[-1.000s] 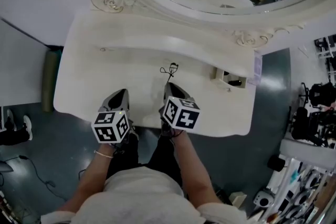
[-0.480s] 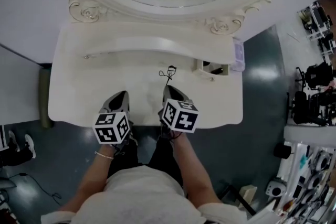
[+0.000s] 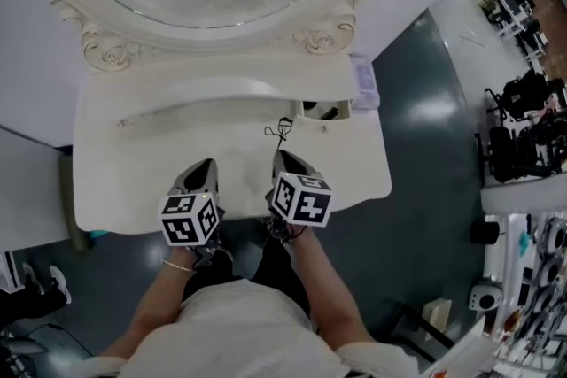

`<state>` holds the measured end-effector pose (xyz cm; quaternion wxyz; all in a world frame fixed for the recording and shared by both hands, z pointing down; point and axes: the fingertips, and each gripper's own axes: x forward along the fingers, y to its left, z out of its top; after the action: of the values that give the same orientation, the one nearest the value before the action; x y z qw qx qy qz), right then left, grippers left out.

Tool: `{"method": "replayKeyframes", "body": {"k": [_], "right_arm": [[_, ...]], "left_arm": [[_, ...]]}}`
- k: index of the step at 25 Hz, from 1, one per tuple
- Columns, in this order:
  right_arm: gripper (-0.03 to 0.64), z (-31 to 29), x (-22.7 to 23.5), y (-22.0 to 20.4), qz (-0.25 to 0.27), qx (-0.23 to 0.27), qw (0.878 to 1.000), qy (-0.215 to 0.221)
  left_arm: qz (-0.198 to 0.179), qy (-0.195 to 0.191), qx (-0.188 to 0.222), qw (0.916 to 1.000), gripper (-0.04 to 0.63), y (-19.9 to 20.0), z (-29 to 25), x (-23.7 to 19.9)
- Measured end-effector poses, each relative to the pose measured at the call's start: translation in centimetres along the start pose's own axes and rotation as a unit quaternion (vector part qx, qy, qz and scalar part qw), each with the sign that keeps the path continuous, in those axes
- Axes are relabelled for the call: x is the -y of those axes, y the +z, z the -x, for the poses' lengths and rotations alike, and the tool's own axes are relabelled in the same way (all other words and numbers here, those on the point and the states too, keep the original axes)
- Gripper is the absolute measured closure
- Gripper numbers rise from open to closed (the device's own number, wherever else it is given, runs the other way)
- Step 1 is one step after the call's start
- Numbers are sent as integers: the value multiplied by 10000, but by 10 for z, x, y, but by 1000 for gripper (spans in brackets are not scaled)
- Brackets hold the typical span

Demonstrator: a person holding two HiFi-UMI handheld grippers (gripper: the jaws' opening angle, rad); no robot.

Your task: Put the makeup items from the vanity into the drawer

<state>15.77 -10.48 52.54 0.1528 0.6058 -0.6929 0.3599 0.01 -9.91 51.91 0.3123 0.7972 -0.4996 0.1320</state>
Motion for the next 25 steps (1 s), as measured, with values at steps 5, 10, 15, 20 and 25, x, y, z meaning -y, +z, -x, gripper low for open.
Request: {"method": "replayKeyframes", "body": {"k": [5, 10, 15, 20, 25], "right_arm": [[595, 11, 25, 12, -144, 159, 9997, -116], [596, 21, 47, 23, -333, 325, 9987, -230], [596, 24, 62, 34, -539, 465, 9971, -266], [595, 25, 75, 48, -759, 559, 9951, -304], [597, 16, 81, 52, -928, 536, 9939, -249]], "left_arm": [[-175, -183, 11, 9997, 592, 9, -14, 26], [-337, -317, -3, 9989, 592, 14, -24, 47], [-473, -402, -4, 9981, 592, 22, -36, 61], [-592, -495, -17, 9970, 592, 30, -49, 75], [-658, -513, -112, 9965, 592, 31, -61, 79]]}}
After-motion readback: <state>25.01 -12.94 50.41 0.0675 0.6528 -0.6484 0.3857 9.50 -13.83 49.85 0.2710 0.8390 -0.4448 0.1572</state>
